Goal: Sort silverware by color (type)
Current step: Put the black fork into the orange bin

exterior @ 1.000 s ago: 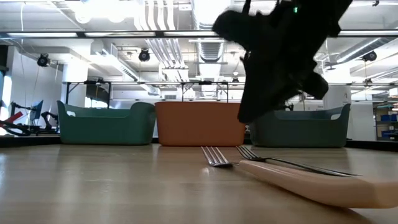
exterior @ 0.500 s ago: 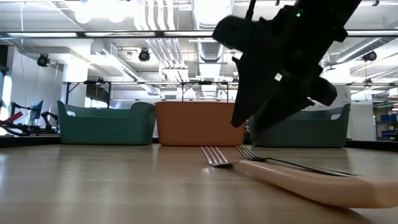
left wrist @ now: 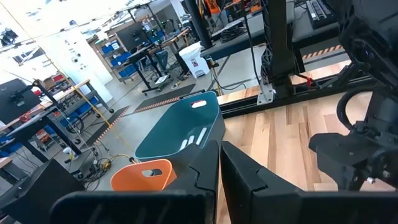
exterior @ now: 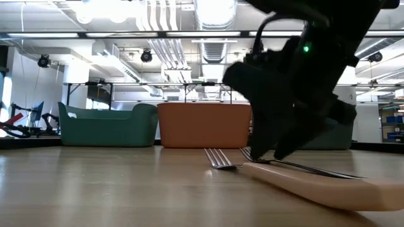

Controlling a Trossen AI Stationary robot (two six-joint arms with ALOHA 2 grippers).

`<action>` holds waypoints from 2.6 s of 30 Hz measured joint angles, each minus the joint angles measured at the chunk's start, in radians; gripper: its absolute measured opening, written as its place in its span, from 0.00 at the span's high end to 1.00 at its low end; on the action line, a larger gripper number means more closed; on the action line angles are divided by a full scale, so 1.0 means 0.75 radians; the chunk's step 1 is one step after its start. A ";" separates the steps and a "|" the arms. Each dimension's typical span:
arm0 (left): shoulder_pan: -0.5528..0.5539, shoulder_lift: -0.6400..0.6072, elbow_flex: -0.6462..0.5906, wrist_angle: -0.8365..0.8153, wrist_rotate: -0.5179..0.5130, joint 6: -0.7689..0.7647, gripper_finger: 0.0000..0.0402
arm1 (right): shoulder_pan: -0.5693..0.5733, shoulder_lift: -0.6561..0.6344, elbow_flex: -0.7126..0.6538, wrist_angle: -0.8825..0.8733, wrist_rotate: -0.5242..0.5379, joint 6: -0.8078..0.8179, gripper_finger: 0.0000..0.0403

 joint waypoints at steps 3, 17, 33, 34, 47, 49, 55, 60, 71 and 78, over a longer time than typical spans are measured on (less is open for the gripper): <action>0.000 0.000 0.000 -0.001 0.000 0.000 1.00 | 0.001 0.016 0.001 0.005 -0.008 0.002 0.48; 0.007 0.000 0.000 0.004 0.001 -0.002 1.00 | 0.015 0.076 0.004 -0.004 0.008 -0.009 0.65; 0.007 0.000 0.000 0.008 0.001 -0.006 1.00 | 0.016 0.078 0.004 0.022 0.043 -0.008 0.97; 0.007 0.000 0.000 0.010 0.001 -0.006 1.00 | 0.015 0.069 0.002 0.022 0.043 -0.015 0.97; 0.007 0.001 0.000 0.038 0.002 -0.015 1.00 | 0.023 -0.069 -0.003 -0.002 0.107 -0.244 0.97; 0.007 0.001 0.000 0.041 0.002 -0.016 1.00 | 0.022 -0.080 -0.003 -0.001 0.112 -0.274 0.97; 0.007 0.001 0.000 0.049 0.003 -0.021 1.00 | 0.023 -0.111 -0.003 -0.006 0.146 -0.339 0.97; 0.007 0.001 0.000 0.056 0.003 -0.022 1.00 | 0.026 -0.170 -0.004 0.008 0.243 -0.435 0.97; 0.007 0.001 0.000 0.058 0.004 -0.021 1.00 | 0.013 -0.391 -0.200 0.493 0.360 -0.866 0.97; 0.008 0.001 0.000 0.060 0.004 -0.019 1.00 | -0.026 -0.652 -0.523 0.871 0.328 -1.070 0.97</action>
